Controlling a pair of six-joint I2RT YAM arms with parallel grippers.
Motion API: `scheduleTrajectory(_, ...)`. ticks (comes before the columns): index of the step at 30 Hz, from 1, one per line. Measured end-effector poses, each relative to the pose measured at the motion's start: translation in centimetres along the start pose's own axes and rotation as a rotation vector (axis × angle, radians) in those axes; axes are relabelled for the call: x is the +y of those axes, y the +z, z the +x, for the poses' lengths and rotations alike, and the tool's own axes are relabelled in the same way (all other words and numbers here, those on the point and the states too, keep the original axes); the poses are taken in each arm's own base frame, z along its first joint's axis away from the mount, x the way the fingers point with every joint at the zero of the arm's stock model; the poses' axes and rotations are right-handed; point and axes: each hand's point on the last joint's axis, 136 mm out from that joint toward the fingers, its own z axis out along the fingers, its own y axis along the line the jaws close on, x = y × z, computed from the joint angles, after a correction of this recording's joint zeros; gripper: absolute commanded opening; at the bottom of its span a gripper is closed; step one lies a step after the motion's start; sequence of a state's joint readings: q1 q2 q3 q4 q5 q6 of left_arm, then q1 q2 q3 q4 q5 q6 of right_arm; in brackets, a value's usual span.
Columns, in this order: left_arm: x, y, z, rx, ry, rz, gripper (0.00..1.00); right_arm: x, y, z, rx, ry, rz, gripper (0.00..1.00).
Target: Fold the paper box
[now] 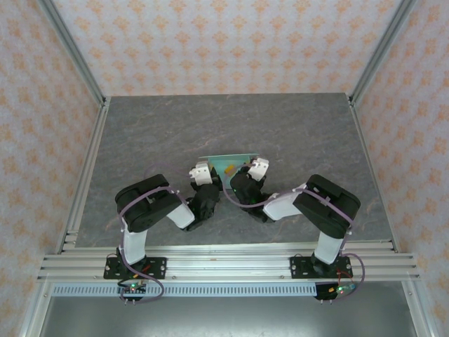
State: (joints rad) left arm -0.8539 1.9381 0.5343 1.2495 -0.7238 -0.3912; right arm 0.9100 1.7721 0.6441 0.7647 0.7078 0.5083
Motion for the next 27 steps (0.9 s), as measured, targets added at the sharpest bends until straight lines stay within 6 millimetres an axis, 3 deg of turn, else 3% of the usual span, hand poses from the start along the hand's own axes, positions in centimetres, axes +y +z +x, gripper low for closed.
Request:
scheduleTrajectory(13, 0.1, -0.3, 1.0, 0.000, 0.013, -0.010, 0.00, -0.6, -0.2, 1.1, 0.000, -0.013, 0.007, 0.03)
scheduleTrajectory(27, 0.1, -0.5, 1.4, 0.014, 0.039, -0.018, 0.00, -1.2, -0.7, 0.9, 0.024, -0.084, 0.034, 0.19)
